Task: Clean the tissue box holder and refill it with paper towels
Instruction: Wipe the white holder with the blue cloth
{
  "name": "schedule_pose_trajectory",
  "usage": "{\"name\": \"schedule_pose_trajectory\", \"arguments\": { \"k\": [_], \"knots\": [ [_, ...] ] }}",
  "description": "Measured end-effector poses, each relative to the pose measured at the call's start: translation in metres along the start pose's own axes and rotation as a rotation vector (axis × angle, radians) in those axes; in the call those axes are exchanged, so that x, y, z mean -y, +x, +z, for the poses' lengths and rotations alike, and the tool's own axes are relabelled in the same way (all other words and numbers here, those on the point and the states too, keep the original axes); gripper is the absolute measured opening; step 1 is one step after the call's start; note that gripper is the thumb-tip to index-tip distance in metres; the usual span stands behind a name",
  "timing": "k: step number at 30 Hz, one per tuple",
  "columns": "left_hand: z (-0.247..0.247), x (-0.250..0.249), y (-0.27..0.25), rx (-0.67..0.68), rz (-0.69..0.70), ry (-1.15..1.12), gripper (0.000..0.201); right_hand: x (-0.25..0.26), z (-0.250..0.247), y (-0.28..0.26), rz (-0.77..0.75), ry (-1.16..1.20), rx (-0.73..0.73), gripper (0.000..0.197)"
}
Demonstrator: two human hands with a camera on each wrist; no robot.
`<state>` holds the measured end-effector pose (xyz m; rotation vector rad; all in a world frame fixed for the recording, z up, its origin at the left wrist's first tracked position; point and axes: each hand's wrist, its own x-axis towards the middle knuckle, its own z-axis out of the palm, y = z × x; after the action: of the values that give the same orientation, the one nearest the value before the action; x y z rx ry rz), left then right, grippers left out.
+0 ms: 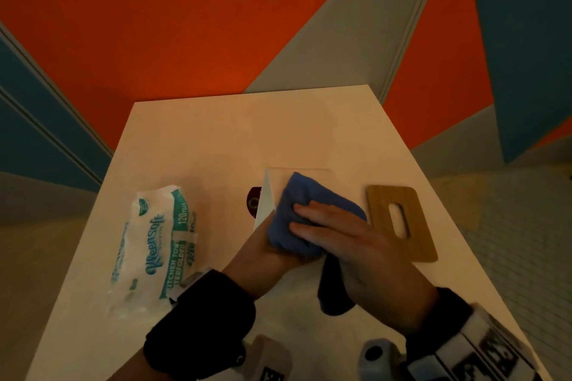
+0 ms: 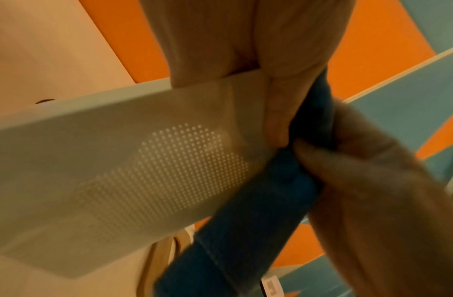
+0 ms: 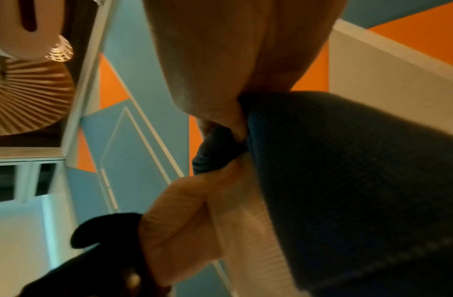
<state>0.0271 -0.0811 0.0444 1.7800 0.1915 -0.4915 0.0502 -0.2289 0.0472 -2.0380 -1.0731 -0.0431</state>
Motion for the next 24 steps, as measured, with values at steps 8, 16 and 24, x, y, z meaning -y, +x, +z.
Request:
{"name": "schedule_pose_trajectory", "arguments": {
  "k": [8,16,24],
  "knots": [
    [-0.006,0.001,0.006,0.049,0.333,-0.341,0.054,-0.010,-0.001,-0.020,0.109,0.002,-0.037,0.037],
    [-0.013,0.007,0.003,0.059,0.330,-0.314,0.052,-0.005,-0.006,-0.011,0.116,-0.088,-0.110,0.045],
    [-0.013,0.011,-0.002,0.060,0.292,-0.294,0.053,-0.010,-0.008,0.001,0.263,-0.104,-0.040,0.049]
  ]
}}
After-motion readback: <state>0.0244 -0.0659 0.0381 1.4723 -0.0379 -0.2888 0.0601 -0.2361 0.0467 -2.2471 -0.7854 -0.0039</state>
